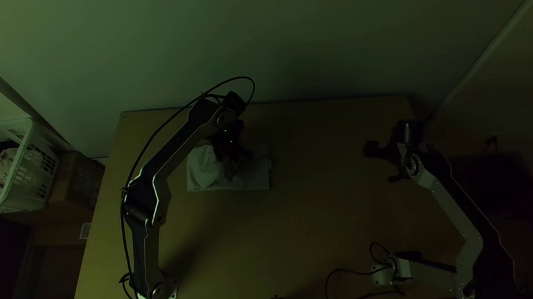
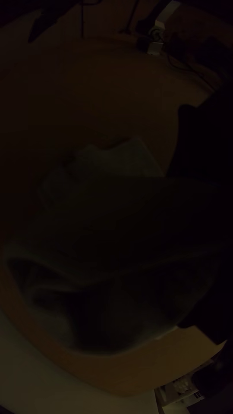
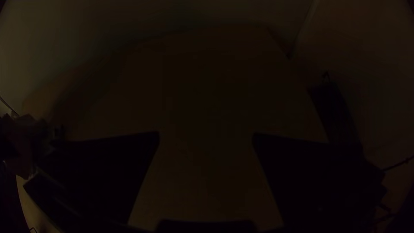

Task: Fold the t-shirt

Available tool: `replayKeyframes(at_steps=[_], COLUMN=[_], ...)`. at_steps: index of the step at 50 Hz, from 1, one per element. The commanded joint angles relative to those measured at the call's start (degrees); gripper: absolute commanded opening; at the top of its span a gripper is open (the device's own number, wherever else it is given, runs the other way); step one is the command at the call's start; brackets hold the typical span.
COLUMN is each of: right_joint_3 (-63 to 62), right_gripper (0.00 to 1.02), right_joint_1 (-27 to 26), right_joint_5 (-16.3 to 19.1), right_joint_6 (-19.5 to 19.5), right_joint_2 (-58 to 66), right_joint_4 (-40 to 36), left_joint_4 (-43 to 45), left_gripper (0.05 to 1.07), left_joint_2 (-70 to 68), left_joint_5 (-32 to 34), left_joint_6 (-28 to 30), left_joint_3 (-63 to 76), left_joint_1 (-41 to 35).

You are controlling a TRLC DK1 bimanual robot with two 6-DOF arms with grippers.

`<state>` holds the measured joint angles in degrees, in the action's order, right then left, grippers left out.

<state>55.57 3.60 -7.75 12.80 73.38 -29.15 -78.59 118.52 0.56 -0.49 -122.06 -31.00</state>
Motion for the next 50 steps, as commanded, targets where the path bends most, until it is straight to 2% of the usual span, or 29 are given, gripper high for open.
replayKeyframes(at_steps=[1, 2, 3, 4, 5, 13, 22, 35, 50], right_joint_3=[-2.0, -2.0, -2.2, -2.3, -2.4, -3.6, -3.8, -0.8, 4.2], right_gripper=[0.99, 0.99, 0.99, 0.99, 0.99, 0.99, 0.99, 0.99, 0.99], right_joint_1=[-0.3, -0.3, -0.3, -0.3, -0.3, 0.2, 1.2, 1.3, 1.4], right_joint_5=[-0.1, -0.2, -0.1, -0.2, -0.1, -0.1, -0.1, -0.2, -0.2], right_joint_6=[0.1, 0.2, 0.2, 0.1, 0.2, 0.3, 0.8, -0.4, -6.9], right_joint_2=[-1.1, -1.2, -1.1, -1.1, -1.1, -1.1, -0.6, -1.4, -7.1], right_joint_4=[1.2, 1.3, 1.4, 1.4, 1.4, 2.6, 3.0, 3.0, 9.1], left_joint_4=[-1.2, -1.2, -1.2, -1.0, -0.9, 3.5, 7.2, 8.3, 17.2], left_gripper=[0.47, 0.69, 0.98, 1.06, 1.02, 1.03, 1.03, 1.03, 1.03], left_joint_2=[2.9, 3.2, 3.6, 4.0, 4.3, 2.9, -0.2, -5.4, -17.0], left_joint_5=[-0.2, -0.2, -0.2, -0.2, -0.2, 0.3, 0.4, 6.0, 6.5], left_joint_6=[-1.4, -1.4, -1.4, -1.4, -1.5, -5.4, -6.5, -6.4, -4.2], left_joint_3=[-4.1, -4.1, -4.3, -4.7, -4.9, -6.5, -6.4, -4.5, 5.3], left_joint_1=[-2.1, -2.6, -2.7, -3.0, -3.4, -7.4, -8.4, -3.1, 5.9])
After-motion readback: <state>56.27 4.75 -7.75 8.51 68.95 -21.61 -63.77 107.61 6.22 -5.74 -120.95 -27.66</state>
